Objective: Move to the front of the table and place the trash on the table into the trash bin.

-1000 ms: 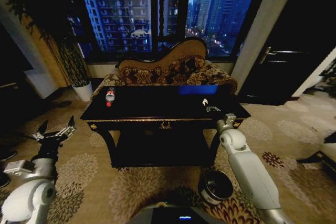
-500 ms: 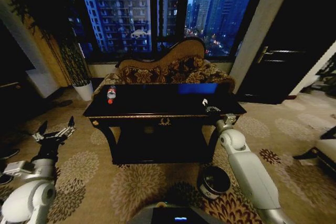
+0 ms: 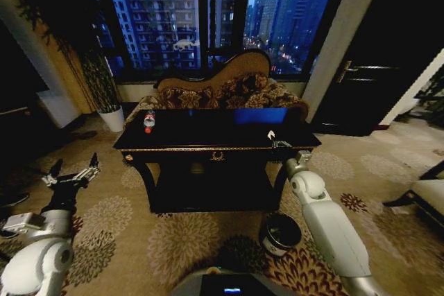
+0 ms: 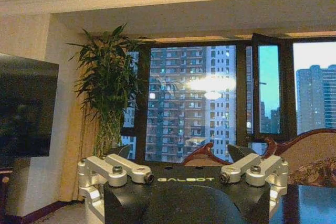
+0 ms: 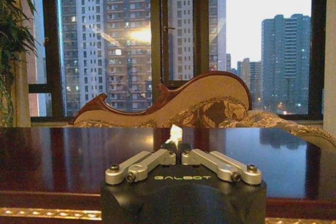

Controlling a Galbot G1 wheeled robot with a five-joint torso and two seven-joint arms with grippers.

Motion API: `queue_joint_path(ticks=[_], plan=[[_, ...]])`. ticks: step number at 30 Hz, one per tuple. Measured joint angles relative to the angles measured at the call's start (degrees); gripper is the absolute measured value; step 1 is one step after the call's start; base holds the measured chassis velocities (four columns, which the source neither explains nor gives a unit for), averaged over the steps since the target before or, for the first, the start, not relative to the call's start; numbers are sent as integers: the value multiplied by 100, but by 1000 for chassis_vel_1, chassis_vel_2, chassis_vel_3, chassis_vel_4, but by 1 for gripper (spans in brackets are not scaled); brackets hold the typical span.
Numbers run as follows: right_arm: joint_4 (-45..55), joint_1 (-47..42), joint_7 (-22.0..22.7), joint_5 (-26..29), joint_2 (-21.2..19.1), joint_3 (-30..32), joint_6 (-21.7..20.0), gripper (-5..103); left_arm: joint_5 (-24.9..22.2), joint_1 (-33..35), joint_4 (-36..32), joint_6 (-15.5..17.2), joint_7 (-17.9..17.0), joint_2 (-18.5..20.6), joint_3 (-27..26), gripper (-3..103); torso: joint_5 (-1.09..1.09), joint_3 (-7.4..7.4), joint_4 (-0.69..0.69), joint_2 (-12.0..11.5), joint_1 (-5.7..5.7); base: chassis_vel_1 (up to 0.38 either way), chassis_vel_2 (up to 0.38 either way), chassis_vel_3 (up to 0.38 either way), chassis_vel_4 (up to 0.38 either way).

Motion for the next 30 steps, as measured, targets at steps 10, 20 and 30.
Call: queue_joint_path(ticks=[10,20,30], plan=[[-6,-17,0,4,12,13,18,1,6,-1,-2,3,-1,-9,1,100,0,0,0,0,0,74,-66,-74,72],[-22,-79,0,-22,36,38,63,1,29,-16,-2,20,-1,-39,34,100,0,0,0,0,0,101,-98,-108,97],[-354,-628,0,-374,299,203,65,1,32,20,26,-7,3,-112,30,100,1,1,0,-1,2,30,-32,-31,15]])
